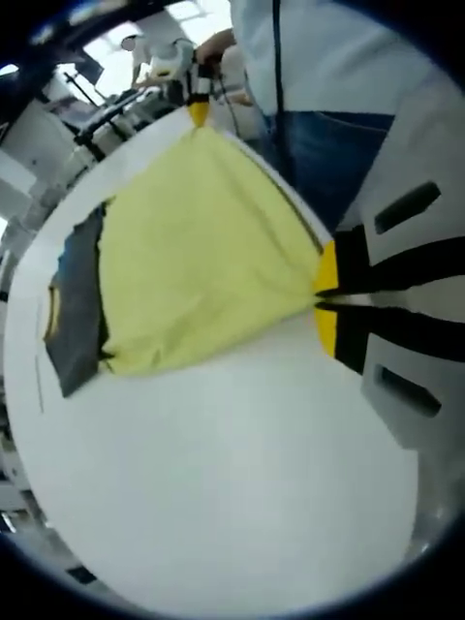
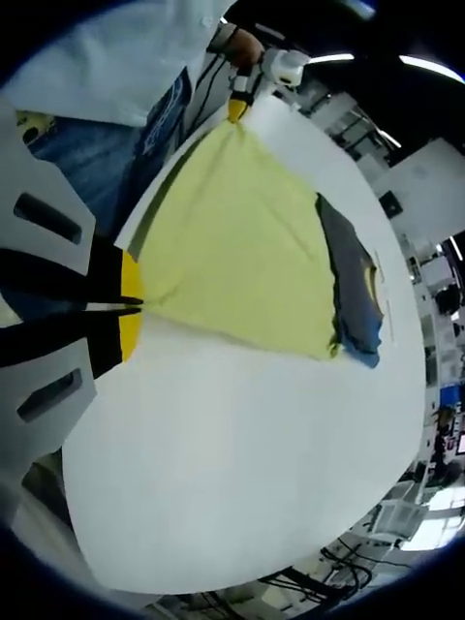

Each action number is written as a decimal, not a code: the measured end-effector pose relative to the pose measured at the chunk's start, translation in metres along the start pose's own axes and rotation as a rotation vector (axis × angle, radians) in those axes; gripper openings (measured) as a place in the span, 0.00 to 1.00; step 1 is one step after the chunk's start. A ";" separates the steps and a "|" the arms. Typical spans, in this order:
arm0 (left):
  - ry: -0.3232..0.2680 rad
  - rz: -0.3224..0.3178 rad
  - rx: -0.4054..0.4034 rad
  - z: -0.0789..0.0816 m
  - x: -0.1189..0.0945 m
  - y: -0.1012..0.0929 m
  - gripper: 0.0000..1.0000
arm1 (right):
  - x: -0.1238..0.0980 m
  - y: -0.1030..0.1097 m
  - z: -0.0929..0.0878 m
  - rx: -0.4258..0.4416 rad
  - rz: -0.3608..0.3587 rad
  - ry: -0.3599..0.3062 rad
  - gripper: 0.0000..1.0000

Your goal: Fold the garment on the visible template until the final outline fits inside the template.

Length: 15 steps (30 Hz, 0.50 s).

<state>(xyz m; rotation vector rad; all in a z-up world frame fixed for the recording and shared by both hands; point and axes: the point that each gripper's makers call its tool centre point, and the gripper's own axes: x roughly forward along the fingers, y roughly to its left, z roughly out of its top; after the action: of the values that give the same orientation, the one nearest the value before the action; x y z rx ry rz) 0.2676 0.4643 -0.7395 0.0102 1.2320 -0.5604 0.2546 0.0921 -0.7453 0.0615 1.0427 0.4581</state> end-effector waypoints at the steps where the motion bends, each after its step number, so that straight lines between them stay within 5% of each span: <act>1: 0.000 -0.002 -0.002 0.000 0.000 0.000 0.00 | -0.001 0.000 0.000 -0.002 0.001 0.002 0.02; 15: 0.009 -0.012 0.016 0.000 -0.014 -0.008 0.00 | -0.014 0.010 -0.002 -0.055 0.010 0.043 0.02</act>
<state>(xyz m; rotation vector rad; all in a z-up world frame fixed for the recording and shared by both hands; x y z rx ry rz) 0.2609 0.4631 -0.7248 0.0186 1.2370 -0.5815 0.2433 0.0949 -0.7325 0.0082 1.0719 0.4984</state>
